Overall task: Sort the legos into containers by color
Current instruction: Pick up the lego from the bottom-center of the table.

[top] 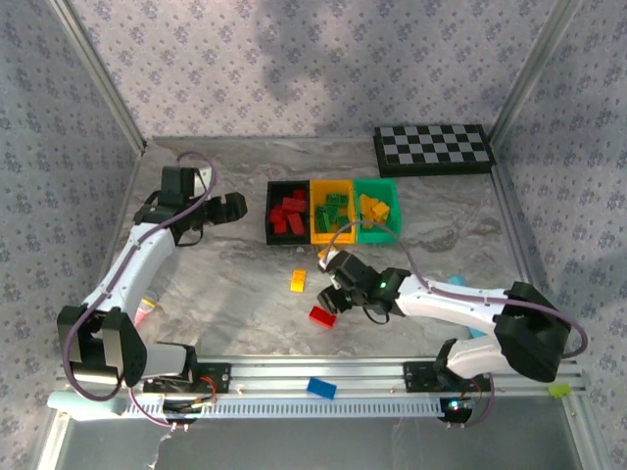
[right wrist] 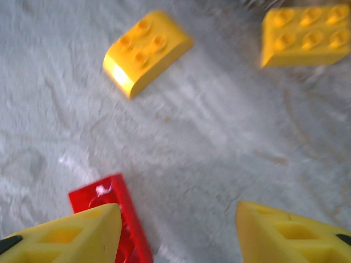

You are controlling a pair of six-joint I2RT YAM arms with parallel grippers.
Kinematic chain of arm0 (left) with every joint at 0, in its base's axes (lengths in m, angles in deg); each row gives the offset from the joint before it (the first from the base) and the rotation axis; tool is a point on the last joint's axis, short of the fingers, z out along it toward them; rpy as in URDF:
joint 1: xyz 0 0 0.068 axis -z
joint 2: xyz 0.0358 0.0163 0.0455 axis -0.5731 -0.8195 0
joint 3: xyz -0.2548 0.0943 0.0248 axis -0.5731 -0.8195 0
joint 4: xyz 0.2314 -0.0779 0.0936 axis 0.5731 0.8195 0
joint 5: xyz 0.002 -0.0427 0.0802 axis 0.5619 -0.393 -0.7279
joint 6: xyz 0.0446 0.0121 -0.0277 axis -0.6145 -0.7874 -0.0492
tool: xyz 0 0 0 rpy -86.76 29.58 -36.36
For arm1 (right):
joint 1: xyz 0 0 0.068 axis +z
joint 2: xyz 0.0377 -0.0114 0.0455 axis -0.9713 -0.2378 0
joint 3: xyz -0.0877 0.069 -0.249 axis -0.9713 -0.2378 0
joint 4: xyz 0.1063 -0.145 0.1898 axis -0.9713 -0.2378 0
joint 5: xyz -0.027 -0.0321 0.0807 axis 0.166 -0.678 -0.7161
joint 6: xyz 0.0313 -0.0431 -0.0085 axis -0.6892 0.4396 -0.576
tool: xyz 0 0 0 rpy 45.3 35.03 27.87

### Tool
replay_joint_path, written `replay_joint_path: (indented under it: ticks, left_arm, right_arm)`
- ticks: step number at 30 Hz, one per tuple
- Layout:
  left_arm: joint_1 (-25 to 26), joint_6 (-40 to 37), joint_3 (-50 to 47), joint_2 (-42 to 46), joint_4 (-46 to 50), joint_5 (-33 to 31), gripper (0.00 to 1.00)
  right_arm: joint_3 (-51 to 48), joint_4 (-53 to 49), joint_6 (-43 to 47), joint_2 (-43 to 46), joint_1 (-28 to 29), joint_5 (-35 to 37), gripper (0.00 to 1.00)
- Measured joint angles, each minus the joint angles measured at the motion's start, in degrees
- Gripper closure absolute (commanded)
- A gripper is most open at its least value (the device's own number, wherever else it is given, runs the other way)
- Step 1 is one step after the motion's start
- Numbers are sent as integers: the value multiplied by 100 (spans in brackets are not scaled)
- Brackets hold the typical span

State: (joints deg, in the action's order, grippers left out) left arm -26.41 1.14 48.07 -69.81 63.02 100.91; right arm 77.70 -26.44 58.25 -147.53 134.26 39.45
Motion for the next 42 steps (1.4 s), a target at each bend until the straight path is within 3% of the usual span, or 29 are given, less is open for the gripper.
replay_joint_path:
  ticks: [5, 18, 34, 42]
  left_arm:
    - [0, -94, -42, -186, 31, 44, 11]
    - [-22, -13, -13, -302, 280, 319, 10]
    - [-33, 17, -44, -170, 223, 321, 10]
    - [-33, -26, -44, -173, 225, 330, 10]
  right_arm:
    - [72, -343, 61, -101, 330, -144, 41]
    - [551, -599, 103, -688, 483, -704, 40]
    - [894, -1141, 254, -1394, 560, -590, 40]
    - [1047, -1147, 315, -1659, 625, -542, 50]
